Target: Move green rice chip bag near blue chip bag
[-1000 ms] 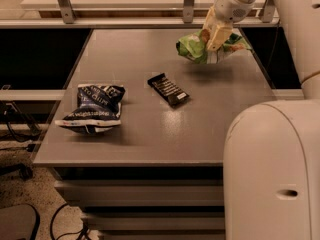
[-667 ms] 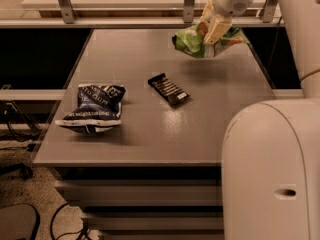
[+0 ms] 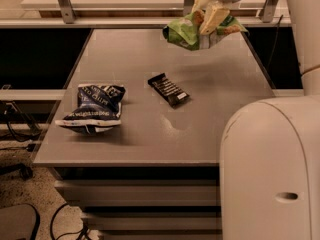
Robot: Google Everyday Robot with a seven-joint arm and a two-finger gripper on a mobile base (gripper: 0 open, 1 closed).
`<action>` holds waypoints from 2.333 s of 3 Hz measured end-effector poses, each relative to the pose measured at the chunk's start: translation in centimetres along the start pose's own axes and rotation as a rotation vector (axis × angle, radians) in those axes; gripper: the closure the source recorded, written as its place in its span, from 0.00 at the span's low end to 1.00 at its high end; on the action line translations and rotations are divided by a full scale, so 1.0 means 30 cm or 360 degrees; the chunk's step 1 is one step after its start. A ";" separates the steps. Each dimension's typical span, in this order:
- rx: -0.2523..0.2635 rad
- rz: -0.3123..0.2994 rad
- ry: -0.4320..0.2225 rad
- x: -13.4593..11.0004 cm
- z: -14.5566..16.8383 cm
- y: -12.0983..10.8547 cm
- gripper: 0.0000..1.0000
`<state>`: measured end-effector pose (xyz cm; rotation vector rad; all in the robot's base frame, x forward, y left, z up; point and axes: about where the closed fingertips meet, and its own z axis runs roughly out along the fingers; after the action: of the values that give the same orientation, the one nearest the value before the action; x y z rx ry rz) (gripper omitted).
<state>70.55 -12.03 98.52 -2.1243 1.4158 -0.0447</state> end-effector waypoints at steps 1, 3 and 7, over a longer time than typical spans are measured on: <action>0.0043 -0.0138 -0.0107 -0.107 0.049 -0.058 1.00; 0.0053 -0.0217 -0.0182 -0.174 0.105 -0.092 1.00; -0.0123 -0.0681 -0.0596 -0.579 0.251 -0.064 1.00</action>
Offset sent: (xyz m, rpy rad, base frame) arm -0.0089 0.0272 0.0046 0.0140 -0.0030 0.0988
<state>67.11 6.69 98.06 -2.3135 0.7488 0.2343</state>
